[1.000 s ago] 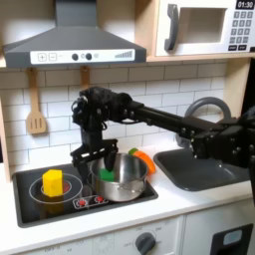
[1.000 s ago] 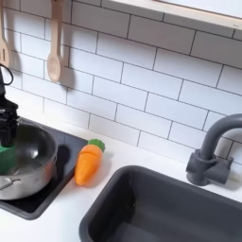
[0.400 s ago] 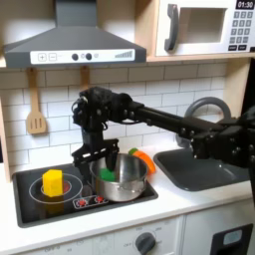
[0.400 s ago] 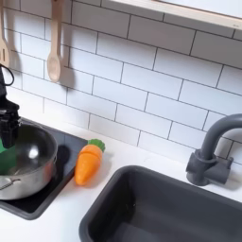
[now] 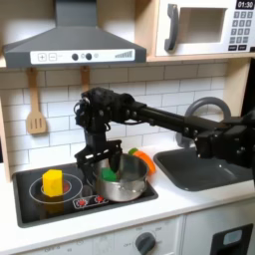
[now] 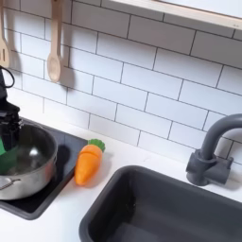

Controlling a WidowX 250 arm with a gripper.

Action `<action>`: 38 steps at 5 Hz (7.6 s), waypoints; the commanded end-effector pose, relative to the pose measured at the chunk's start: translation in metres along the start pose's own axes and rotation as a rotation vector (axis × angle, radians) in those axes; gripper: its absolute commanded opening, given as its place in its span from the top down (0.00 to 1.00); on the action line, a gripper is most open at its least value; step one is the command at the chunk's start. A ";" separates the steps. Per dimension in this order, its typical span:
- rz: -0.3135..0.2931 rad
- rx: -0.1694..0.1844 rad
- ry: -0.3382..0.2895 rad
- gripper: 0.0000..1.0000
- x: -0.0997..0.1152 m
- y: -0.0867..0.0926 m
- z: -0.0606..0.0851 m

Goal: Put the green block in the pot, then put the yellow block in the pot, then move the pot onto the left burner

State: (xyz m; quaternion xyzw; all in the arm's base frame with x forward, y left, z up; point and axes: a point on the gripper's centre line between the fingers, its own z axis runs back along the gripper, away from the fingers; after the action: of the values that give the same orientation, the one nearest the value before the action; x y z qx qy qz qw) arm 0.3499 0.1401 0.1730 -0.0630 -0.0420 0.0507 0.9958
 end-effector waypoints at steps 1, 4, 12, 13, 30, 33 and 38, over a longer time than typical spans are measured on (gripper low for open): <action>0.010 -0.004 0.002 0.00 -0.004 -0.002 0.002; 0.027 -0.005 0.001 0.00 -0.003 0.005 0.001; 0.047 0.007 -0.053 1.00 -0.003 0.007 0.005; 0.064 0.005 -0.046 1.00 -0.002 0.009 0.005; 0.216 0.010 -0.070 0.00 -0.015 0.071 0.026; 0.233 0.018 -0.001 0.00 -0.013 0.078 0.002; 0.253 0.030 0.013 0.00 -0.011 0.090 -0.009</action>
State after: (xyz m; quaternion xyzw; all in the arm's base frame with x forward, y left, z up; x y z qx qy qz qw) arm 0.3346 0.2250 0.1468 -0.0497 -0.0188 0.1708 0.9839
